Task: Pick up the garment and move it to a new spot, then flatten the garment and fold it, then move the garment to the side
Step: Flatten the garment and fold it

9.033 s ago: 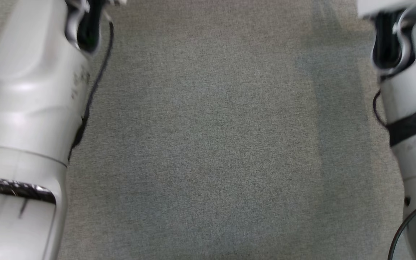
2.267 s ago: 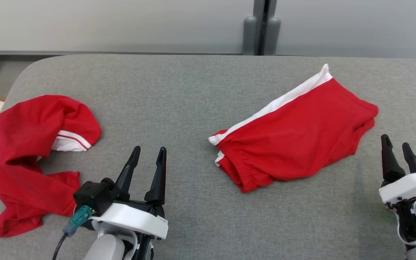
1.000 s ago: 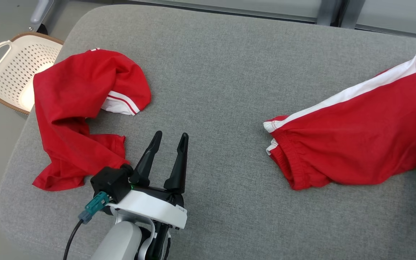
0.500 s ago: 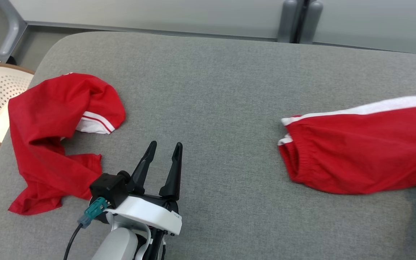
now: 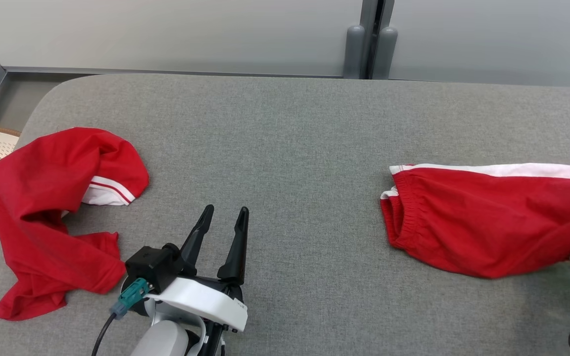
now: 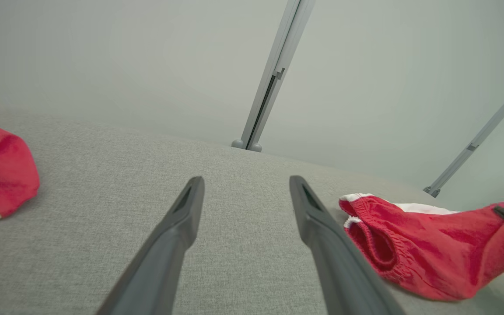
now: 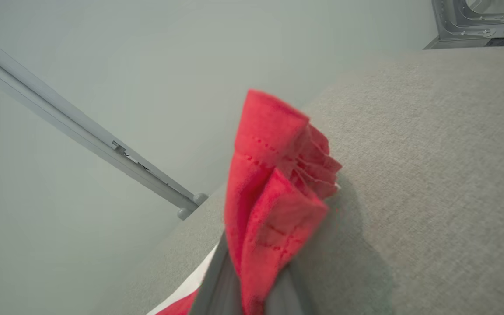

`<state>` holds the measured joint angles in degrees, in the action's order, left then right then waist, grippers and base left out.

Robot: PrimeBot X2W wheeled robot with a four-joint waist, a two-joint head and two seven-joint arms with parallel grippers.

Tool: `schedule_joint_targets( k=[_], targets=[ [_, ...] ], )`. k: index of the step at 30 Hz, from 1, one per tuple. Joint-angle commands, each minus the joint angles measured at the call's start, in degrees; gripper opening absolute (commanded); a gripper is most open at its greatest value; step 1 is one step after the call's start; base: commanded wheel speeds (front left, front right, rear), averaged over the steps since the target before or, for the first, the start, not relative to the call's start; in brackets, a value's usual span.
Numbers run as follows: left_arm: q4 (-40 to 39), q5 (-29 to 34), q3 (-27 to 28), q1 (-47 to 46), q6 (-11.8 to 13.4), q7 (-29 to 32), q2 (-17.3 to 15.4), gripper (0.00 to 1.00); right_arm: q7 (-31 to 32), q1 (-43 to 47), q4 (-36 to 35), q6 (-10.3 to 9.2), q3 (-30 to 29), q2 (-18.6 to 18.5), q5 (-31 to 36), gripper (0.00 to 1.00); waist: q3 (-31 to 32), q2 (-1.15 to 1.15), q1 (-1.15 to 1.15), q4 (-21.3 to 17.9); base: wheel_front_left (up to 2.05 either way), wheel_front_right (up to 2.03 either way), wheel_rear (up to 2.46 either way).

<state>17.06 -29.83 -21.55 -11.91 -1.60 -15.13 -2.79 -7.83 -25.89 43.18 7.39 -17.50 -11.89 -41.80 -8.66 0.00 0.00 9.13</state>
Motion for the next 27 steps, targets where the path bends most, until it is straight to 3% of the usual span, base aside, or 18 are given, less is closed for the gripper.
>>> schedule_joint_targets(
  k=[1, 4, 7, 16, 27],
  targets=[
    [0.1, 0.4, 0.0, 0.5, -0.3, 0.0, -0.2, 1.0, -0.6, -0.5, -1.6, 0.19, 1.4, 0.1, -0.4, 0.0, 0.6, 0.0, 0.0, 0.0, 0.0, 0.0, 0.0],
    [0.5, 0.4, -0.2, 0.9, -0.4, 0.0, -0.2, 1.0, -0.8, 0.2, -4.7, 0.19, 5.3, 0.7, -1.1, 0.0, 1.6, 0.0, 0.0, 0.5, 0.0, 0.0, 0.0],
    [0.2, -3.5, 0.5, 1.6, -0.1, 0.0, -0.3, 1.0, -0.8, 1.6, -8.1, 0.18, 10.0, 0.8, -2.2, 0.0, 2.5, 0.0, 0.0, 1.3, 0.0, 0.0, 0.0],
    [1.2, -4.6, 0.8, 3.4, 0.2, 0.0, -0.2, 1.0, -0.8, 6.8, -17.0, 0.18, 28.5, -1.4, -4.2, 0.0, 5.2, 0.0, 0.0, 3.5, 0.0, 0.0, 0.0],
    [1.0, -4.8, 0.7, 4.3, 0.3, 0.0, -0.2, 1.0, 0.0, 7.2, -15.2, 0.18, 42.3, -5.1, -3.8, 0.0, 5.9, 0.0, 0.0, 5.4, 0.0, 0.0, 0.0]
  ],
)
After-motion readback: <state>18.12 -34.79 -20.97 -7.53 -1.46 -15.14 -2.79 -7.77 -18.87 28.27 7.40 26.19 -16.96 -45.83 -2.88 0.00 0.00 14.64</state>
